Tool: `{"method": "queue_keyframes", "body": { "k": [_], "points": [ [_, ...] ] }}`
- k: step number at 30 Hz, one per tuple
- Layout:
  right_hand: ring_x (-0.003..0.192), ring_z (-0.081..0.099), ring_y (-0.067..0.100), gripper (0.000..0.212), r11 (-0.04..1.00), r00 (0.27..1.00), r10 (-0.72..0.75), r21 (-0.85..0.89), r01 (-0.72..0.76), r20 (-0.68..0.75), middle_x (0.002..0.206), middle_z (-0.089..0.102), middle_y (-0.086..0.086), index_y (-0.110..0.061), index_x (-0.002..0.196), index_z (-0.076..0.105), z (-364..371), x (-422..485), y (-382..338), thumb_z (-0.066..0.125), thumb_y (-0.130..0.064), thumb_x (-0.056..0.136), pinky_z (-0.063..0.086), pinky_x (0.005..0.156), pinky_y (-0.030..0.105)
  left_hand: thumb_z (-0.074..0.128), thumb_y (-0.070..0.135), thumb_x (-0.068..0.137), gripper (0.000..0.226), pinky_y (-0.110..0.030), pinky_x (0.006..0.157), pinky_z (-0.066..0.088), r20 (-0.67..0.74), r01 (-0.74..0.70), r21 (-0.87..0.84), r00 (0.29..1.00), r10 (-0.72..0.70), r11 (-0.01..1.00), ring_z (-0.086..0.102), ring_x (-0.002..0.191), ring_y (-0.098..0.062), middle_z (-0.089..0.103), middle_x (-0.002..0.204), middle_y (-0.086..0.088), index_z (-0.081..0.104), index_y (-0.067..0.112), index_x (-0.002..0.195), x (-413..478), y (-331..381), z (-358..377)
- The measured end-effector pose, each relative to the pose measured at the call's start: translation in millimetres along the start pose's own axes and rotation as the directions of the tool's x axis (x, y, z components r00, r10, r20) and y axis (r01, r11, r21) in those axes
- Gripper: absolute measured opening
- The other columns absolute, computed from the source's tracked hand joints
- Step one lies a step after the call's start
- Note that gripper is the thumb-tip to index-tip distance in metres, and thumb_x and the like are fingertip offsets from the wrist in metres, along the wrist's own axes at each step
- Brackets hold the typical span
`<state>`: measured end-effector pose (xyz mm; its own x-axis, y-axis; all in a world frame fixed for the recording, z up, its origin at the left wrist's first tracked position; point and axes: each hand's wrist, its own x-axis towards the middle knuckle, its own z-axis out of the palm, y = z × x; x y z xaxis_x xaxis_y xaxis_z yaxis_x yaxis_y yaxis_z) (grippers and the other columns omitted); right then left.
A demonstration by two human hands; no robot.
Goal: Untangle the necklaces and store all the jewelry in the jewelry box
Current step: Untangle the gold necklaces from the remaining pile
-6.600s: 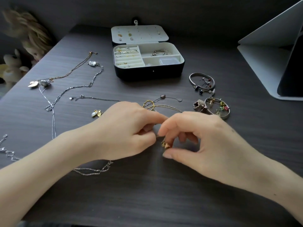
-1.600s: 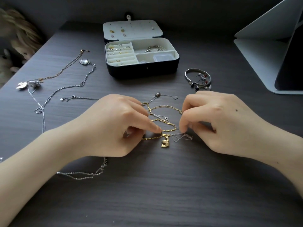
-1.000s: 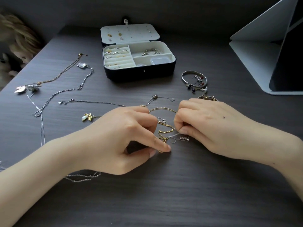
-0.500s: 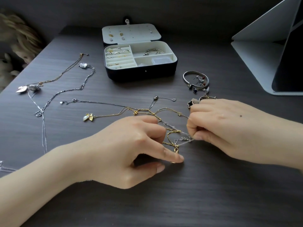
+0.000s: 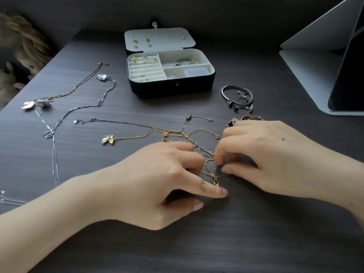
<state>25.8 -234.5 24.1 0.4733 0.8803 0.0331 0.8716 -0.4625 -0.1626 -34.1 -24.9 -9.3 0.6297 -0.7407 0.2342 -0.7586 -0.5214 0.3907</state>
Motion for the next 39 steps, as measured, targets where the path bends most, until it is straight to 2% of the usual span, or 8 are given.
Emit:
{"method": "queue_keyframes", "body": {
  "k": [3, 11, 15, 22, 29, 33, 36, 39],
  "points": [
    [0.072, 0.042, 0.006, 0.023, 1.0, 1.0, 0.003, 0.002, -0.003, 0.008, 0.074, 0.045, -0.02, -0.029, 0.075, 0.059, 2.2, 1.2, 0.7, 0.04, -0.041, 0.079, 0.026, 0.063, 0.018, 0.058, 0.03, 0.085, 0.033, -0.03, 0.058, 0.039, 0.005, 0.004, 0.0, 1.0, -0.004, 1.0, 0.033, 0.065, -0.014, 0.04, 0.072, 0.007, 0.067, 0.032, 0.116, -0.7, 0.0, -0.2],
    [0.076, 0.048, -0.006, 0.005, 0.953, 0.997, 0.054, 0.302, -0.035, -0.057, 0.072, 0.05, -0.021, -0.035, 0.082, 0.05, -10.9, -1.6, -1.6, 0.053, -0.035, 0.085, 0.036, 0.072, 0.007, 0.056, 0.032, 0.086, 0.032, -0.026, 0.059, 0.036, 0.02, 0.007, 0.012, 1.0, -0.008, 1.0, 0.037, 0.065, -0.016, 0.042, 0.073, 0.005, 0.067, 0.033, 0.117, -0.5, 1.1, -1.3],
    [0.07, 0.058, 0.017, 0.002, 0.88, 0.996, 0.082, 0.471, -0.055, -0.038, 0.079, 0.061, -0.011, -0.031, 0.083, 0.056, -16.5, -2.9, -5.0, 0.056, -0.03, 0.083, 0.046, 0.065, 0.026, 0.056, 0.032, 0.087, 0.032, -0.028, 0.059, 0.038, 0.022, 0.012, 0.008, 1.0, -0.012, 1.0, 0.037, 0.065, -0.015, 0.043, 0.073, 0.005, 0.067, 0.033, 0.116, -0.8, 1.4, -1.5],
    [0.068, 0.064, 0.011, 0.004, 0.758, 0.999, 0.034, 0.652, -0.019, -0.011, 0.073, 0.065, -0.01, -0.023, 0.08, 0.065, -25.9, -6.2, -4.5, 0.068, -0.02, 0.078, 0.053, 0.064, 0.026, 0.056, 0.032, 0.087, 0.032, -0.027, 0.059, 0.037, 0.022, 0.017, 0.002, 1.0, -0.017, 1.0, 0.035, 0.066, -0.013, 0.042, 0.073, 0.006, 0.067, 0.033, 0.116, -0.5, 1.6, -1.6],
    [0.06, 0.064, 0.011, 0.009, 0.717, 0.995, 0.039, 0.691, -0.091, 0.09, 0.068, 0.067, -0.006, -0.02, 0.079, 0.067, -28.1, -6.9, -2.6, 0.074, -0.019, 0.073, 0.054, 0.06, 0.023, 0.059, 0.031, 0.085, 0.029, -0.027, 0.059, 0.039, 0.004, -0.008, -0.029, 1.0, 0.008, 1.0, 0.034, 0.066, -0.012, 0.045, 0.071, 0.006, 0.07, 0.032, 0.112, -0.9, 1.2, -2.5],
    [0.056, 0.064, 0.011, 0.011, 0.595, 0.989, 0.141, 0.796, -0.11, 0.031, 0.067, 0.068, 0.004, -0.01, 0.078, 0.066, -22.3, -1.6, -11.6, 0.075, -0.008, 0.074, 0.056, 0.057, 0.026, 0.059, 0.032, 0.086, 0.03, -0.027, 0.06, 0.038, 0.023, -0.033, 0.005, 0.999, 0.033, 0.999, 0.035, 0.066, -0.015, 0.039, 0.071, 0.007, 0.068, 0.032, 0.114, 0.8, 6.6, -1.2],
    [0.057, 0.063, 0.011, 0.01, 0.567, 0.982, 0.186, 0.817, -0.108, 0.0, 0.069, 0.069, 0.004, -0.011, 0.078, 0.065, -12.1, 2.6, -21.2, 0.074, -0.008, 0.074, 0.055, 0.056, 0.025, 0.06, 0.028, 0.086, 0.03, -0.028, 0.06, 0.041, -0.009, -0.065, -0.003, 0.998, 0.065, 0.998, 0.041, 0.063, -0.021, 0.05, 0.07, 0.003, 0.069, 0.03, 0.115, 0.1, 9.1, -3.7],
    [0.063, 0.066, 0.015, 0.013, 0.604, 0.982, 0.186, 0.788, -0.123, 0.011, 0.073, 0.07, 0.001, -0.014, 0.08, 0.066, -6.6, 3.6, -24.2, 0.076, -0.006, 0.075, 0.055, 0.059, 0.024, 0.061, 0.016, 0.082, 0.022, -0.016, 0.06, 0.025, -0.117, -0.108, -0.082, 0.988, 0.098, 0.991, 0.023, 0.059, -0.017, 0.038, 0.059, 0.003, 0.075, 0.015, 0.099, -0.6, 10.9, -14.2]
  ]
}}
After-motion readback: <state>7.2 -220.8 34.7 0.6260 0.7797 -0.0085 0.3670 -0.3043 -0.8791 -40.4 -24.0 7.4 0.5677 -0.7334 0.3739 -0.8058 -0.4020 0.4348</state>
